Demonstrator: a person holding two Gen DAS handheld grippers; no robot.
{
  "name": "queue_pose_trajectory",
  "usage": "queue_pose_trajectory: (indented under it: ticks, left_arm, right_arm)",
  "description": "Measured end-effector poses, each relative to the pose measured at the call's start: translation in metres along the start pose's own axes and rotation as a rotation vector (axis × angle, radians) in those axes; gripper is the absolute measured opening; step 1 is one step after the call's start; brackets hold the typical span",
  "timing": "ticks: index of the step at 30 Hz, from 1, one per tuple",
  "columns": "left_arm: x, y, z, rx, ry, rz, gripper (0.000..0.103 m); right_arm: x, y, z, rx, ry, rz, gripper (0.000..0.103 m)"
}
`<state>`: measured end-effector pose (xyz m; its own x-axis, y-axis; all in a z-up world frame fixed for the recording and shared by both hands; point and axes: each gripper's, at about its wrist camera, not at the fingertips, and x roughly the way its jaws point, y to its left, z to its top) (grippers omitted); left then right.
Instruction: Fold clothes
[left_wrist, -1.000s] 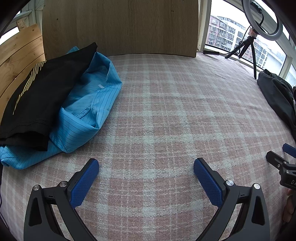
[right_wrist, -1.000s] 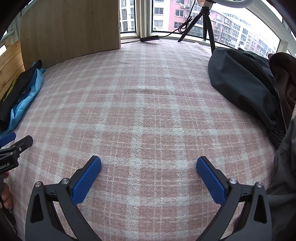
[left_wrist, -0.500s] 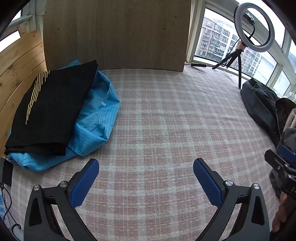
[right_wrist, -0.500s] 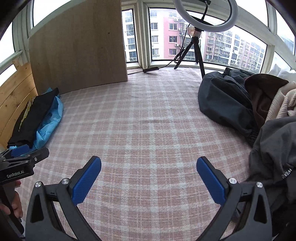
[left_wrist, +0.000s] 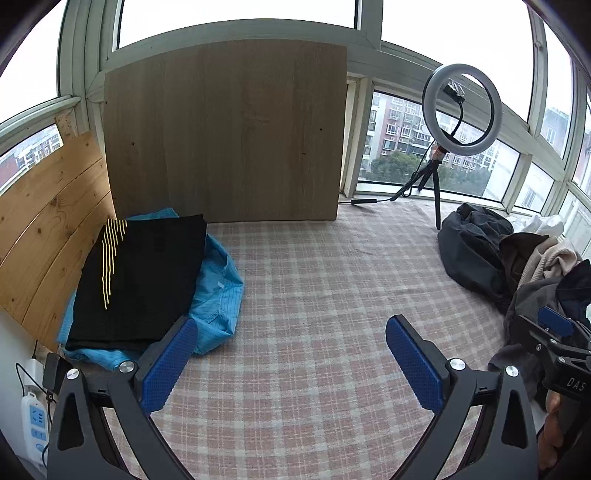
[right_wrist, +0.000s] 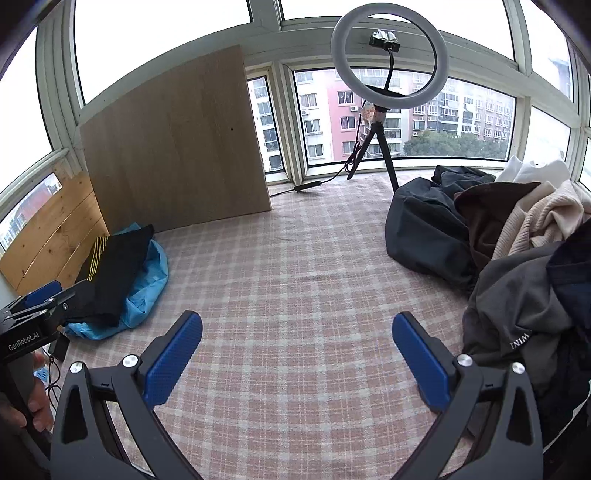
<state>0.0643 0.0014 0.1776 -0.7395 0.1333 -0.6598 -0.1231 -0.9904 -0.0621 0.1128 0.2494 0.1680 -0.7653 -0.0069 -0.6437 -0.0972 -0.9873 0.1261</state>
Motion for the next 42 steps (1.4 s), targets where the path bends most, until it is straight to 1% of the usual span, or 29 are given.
queue_pose_trajectory:
  ticks: [2, 7, 9, 13, 17, 22, 26, 30, 32, 34, 37, 40, 42]
  left_arm:
    - [-0.01, -0.007, 0.005, 0.016, -0.027, -0.009, 0.102]
    - [-0.021, -0.032, 0.01, 0.06, -0.06, -0.069, 0.102]
    - [-0.021, -0.044, 0.009, 0.08, -0.06, -0.102, 0.102]
    - [-0.014, -0.071, 0.007, 0.116, -0.041, -0.173, 0.102]
    - [-0.004, -0.099, 0.005, 0.136, -0.003, -0.253, 0.102]
    - [0.007, -0.151, 0.0, 0.19, 0.035, -0.344, 0.102]
    - [0.005, -0.194, -0.005, 0.245, 0.049, -0.404, 0.102]
    - [0.003, -0.236, -0.007, 0.292, 0.056, -0.434, 0.102]
    - [0.004, -0.255, -0.006, 0.297, 0.062, -0.443, 0.102]
    - [0.004, -0.273, -0.004, 0.297, 0.062, -0.449, 0.102]
    - [0.005, -0.296, 0.0, 0.293, 0.056, -0.435, 0.102]
    - [0.008, -0.314, 0.003, 0.284, 0.052, -0.425, 0.102]
    - [0.01, -0.325, 0.005, 0.286, 0.049, -0.404, 0.102]
  right_arm:
    - [-0.012, -0.004, 0.004, -0.004, -0.025, -0.021, 0.103]
    - [-0.032, -0.022, 0.009, 0.024, -0.06, -0.081, 0.103]
    - [-0.038, -0.032, 0.008, 0.046, -0.065, -0.106, 0.103]
    - [-0.049, -0.058, -0.003, 0.092, -0.065, -0.189, 0.103]
    - [-0.067, -0.093, -0.017, 0.155, -0.056, -0.272, 0.103]
    - [-0.097, -0.148, -0.037, 0.259, -0.055, -0.375, 0.103]
    - [-0.12, -0.198, -0.051, 0.346, -0.059, -0.418, 0.103]
    - [-0.132, -0.242, -0.062, 0.399, -0.076, -0.435, 0.103]
    - [-0.134, -0.261, -0.061, 0.401, -0.076, -0.43, 0.103]
    - [-0.135, -0.277, -0.057, 0.377, -0.085, -0.425, 0.103]
    - [-0.135, -0.299, -0.047, 0.33, -0.099, -0.428, 0.103]
    - [-0.133, -0.323, -0.034, 0.3, -0.131, -0.395, 0.103]
    - [-0.129, -0.341, -0.017, 0.257, -0.157, -0.364, 0.103]
